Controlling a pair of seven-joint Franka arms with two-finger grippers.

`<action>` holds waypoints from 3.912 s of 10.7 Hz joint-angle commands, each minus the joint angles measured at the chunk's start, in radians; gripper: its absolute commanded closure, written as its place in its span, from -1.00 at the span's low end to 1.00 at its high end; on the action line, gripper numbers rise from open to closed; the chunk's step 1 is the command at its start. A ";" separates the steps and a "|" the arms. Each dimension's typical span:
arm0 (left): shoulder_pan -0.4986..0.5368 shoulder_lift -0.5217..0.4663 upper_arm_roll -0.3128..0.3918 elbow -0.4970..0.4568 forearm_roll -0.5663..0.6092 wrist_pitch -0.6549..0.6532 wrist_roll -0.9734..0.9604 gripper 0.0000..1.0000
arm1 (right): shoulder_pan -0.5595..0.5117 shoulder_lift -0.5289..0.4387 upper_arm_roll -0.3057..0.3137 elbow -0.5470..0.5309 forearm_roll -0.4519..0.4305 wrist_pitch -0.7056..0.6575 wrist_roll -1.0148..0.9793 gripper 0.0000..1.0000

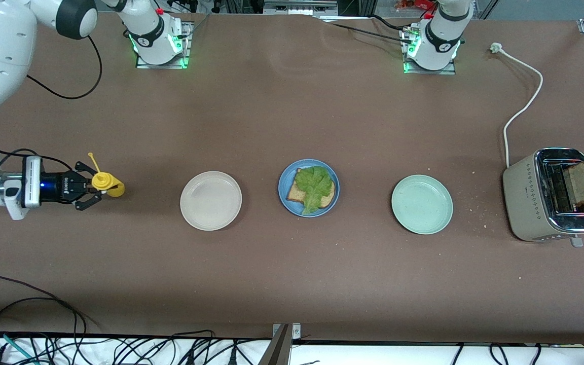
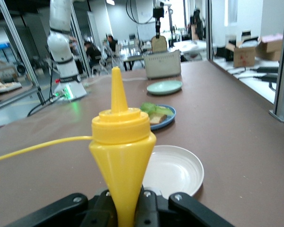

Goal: Make sandwich in blue plate with both arms

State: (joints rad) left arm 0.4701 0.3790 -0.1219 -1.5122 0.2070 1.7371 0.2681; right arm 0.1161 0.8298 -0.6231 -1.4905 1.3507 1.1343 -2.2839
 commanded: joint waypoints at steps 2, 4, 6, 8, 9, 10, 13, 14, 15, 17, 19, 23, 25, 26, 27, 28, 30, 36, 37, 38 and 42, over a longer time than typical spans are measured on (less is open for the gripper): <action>-0.004 -0.092 -0.100 0.063 0.016 -0.239 -0.001 1.00 | -0.131 0.106 0.126 0.033 0.030 -0.036 -0.125 1.00; -0.002 -0.114 -0.183 0.069 -0.044 -0.351 0.000 1.00 | -0.150 0.161 0.134 0.033 0.053 -0.039 -0.173 1.00; -0.002 -0.114 -0.246 0.070 -0.189 -0.413 0.000 1.00 | -0.167 0.201 0.166 0.035 0.074 -0.038 -0.201 1.00; -0.042 -0.074 -0.316 0.061 -0.308 -0.436 -0.006 1.00 | -0.179 0.219 0.181 0.035 0.074 -0.038 -0.209 1.00; -0.097 -0.045 -0.321 0.061 -0.354 -0.435 -0.012 1.00 | -0.184 0.227 0.183 0.035 0.074 -0.036 -0.209 1.00; -0.157 0.003 -0.321 0.067 -0.430 -0.429 -0.016 1.00 | -0.193 0.242 0.184 0.036 0.074 -0.034 -0.206 1.00; -0.226 0.151 -0.321 0.064 -0.723 -0.319 -0.078 1.00 | -0.196 0.246 0.183 0.045 0.074 -0.033 -0.197 0.77; -0.260 0.206 -0.321 0.067 -0.800 -0.274 -0.078 1.00 | -0.196 0.247 0.183 0.055 0.073 -0.034 -0.187 0.40; -0.293 0.251 -0.321 0.066 -0.886 -0.211 -0.075 1.00 | -0.196 0.247 0.183 0.055 0.073 -0.034 -0.184 0.11; -0.353 0.316 -0.321 0.064 -0.951 -0.089 -0.063 1.00 | -0.194 0.244 0.183 0.056 0.073 -0.039 -0.172 -0.63; -0.401 0.371 -0.321 0.060 -0.971 0.002 -0.043 1.00 | -0.196 0.242 0.183 0.058 0.073 -0.042 -0.140 -0.99; -0.421 0.503 -0.318 0.053 -1.116 0.074 0.290 1.00 | -0.275 0.241 0.166 0.094 -0.002 -0.044 -0.111 -1.00; -0.429 0.540 -0.318 0.050 -1.117 0.119 0.342 1.00 | -0.308 0.238 0.155 0.131 -0.054 -0.044 -0.067 -1.00; -0.438 0.549 -0.317 0.050 -1.115 0.134 0.349 1.00 | -0.311 0.226 0.140 0.153 -0.070 -0.048 -0.015 -1.00; -0.441 0.552 -0.314 0.050 -1.108 0.134 0.349 0.75 | -0.299 0.195 0.099 0.160 -0.077 -0.060 0.065 -1.00; -0.441 0.551 -0.311 0.050 -1.101 0.134 0.352 -0.95 | -0.273 0.142 0.076 0.162 -0.118 -0.068 0.149 -1.00; -0.433 0.540 -0.308 0.056 -1.046 0.134 0.367 -1.00 | -0.218 0.011 0.059 0.162 -0.201 -0.058 0.370 -1.00; -0.409 0.450 -0.301 0.066 -0.734 0.127 0.317 -1.00 | -0.050 -0.204 0.051 0.162 -0.252 -0.051 1.035 -1.00; -0.389 0.414 -0.301 0.064 -0.674 0.116 0.263 -1.00 | -0.038 -0.222 0.049 0.162 -0.260 -0.053 1.114 -1.00; -0.383 0.369 -0.303 0.066 -0.617 0.072 0.220 -1.00 | -0.027 -0.239 0.049 0.162 -0.266 -0.051 1.194 -1.00; -0.350 0.137 -0.295 0.066 -0.353 -0.121 0.090 -1.00 | 0.106 -0.334 0.055 0.197 -0.488 0.005 1.536 -1.00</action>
State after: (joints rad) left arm 0.1150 0.6649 -0.4293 -1.4151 -0.2895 1.7016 0.4230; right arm 0.1383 0.5831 -0.5684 -1.3004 1.0277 1.0924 -0.9470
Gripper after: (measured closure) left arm 0.000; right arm 0.000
